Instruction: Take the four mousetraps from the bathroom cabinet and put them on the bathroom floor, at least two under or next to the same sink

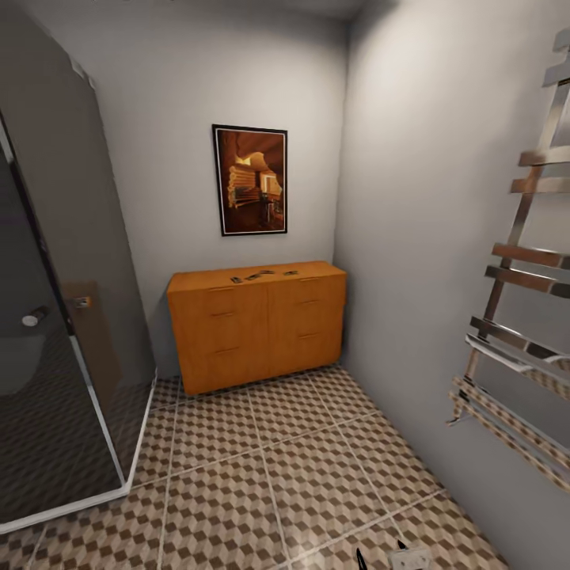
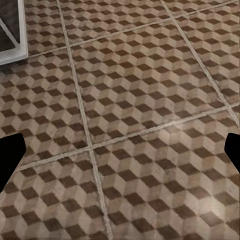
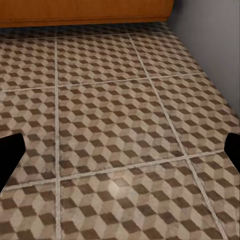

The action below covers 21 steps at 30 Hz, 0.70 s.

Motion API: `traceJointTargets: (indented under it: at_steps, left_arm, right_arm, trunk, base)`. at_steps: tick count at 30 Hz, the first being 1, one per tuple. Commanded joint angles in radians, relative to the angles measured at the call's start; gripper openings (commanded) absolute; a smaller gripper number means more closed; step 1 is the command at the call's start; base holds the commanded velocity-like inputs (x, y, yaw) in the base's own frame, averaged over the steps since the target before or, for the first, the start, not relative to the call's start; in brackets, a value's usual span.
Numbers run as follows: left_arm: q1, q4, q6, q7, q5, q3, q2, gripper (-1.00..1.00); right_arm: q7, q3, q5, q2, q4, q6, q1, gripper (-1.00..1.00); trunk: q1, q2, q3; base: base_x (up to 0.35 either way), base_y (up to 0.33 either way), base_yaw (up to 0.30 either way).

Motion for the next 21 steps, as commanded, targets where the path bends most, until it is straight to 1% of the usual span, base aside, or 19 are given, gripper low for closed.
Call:
traceJointTargets:
  at_steps: [1, 21]
  left_arm:
    - [-0.001, 0.001, -0.003, 0.003, -0.001, 0.000, 0.000, 1.00]
    - [-0.001, 0.001, -0.003, 0.003, -0.001, 0.000, 0.000, 1.00]
  right_arm:
    - [-0.003, 0.002, 0.004, 0.000, 0.001, -0.003, -0.001, 1.00]
    - [-0.003, 0.002, 0.004, -0.001, 0.001, -0.003, -0.001, 1.00]
  trunk:
    - [0.000, -0.001, -0.001]
    - [0.000, -0.001, -0.001]
  base:
    - [0.067, -0.035, 0.285]
    - [0.083, -0.082, 0.282]
